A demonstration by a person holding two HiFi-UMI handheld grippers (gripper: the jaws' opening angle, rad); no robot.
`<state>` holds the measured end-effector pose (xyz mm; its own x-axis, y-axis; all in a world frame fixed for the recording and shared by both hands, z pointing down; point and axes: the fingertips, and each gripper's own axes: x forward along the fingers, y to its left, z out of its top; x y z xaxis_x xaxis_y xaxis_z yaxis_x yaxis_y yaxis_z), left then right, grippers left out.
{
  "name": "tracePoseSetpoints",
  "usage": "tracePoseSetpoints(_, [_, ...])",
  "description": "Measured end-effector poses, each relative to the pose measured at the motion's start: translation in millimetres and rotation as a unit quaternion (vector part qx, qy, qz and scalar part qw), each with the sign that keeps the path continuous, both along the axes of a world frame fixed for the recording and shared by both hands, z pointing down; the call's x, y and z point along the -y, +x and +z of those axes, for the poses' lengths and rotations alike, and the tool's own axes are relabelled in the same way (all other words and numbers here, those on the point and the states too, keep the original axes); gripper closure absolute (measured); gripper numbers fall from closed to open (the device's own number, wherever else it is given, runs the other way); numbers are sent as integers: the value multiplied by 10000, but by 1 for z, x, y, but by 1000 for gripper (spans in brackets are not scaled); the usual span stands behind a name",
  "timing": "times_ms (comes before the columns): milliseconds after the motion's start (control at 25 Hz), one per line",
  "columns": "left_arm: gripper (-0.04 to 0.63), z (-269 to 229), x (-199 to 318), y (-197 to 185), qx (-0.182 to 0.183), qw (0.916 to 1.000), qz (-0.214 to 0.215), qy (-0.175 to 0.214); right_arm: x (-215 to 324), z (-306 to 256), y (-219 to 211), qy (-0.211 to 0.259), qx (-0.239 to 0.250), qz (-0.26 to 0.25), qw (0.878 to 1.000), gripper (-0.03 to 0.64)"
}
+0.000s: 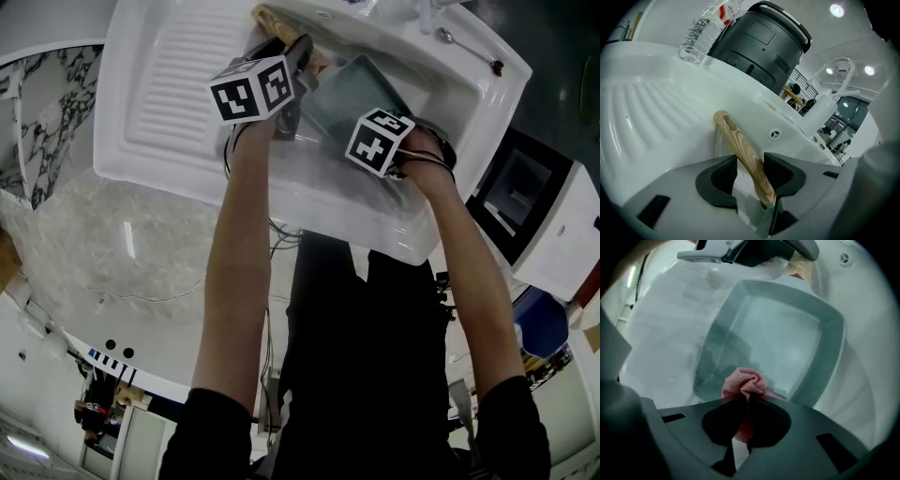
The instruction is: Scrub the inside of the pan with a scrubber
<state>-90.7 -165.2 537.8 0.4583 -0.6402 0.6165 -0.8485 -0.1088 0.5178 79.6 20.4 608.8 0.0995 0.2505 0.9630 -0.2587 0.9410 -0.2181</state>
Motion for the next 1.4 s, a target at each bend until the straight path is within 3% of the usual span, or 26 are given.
tracePoseSetpoints(240, [403,-2,0,0,-61,9998,-5,174,31,3,22,936,-397,-211,9946,581])
tracePoseSetpoints(400, [403,-1,1,-1,-51,9999,-24,158,40,3,25,1270,-579,-288,9898,581])
tracePoseSetpoints(520, [403,-1,1,0,-61,9998,-66,149,53,2,22,1662,-563,103,9844,581])
tracePoseSetpoints(680, [403,-1,2,-1,-24,9998,-77,159,86,-7,-4,2516,14,672,9655,581])
tracePoseSetpoints(800, [404,1,1,0,-46,9999,-77,106,115,-14,-31,3155,430,800,9446,581])
tracePoseSetpoints(960, [403,1,3,0,-42,9999,-60,139,140,-19,-58,3618,775,874,9249,581])
tracePoseSetpoints(1120, [403,1,3,0,-33,9999,-30,107,143,-21,-67,3636,977,1063,9203,581])
tracePoseSetpoints(1400, [403,0,2,-4,24,9997,-233,102,109,-20,-98,2848,1462,1221,9395,581])
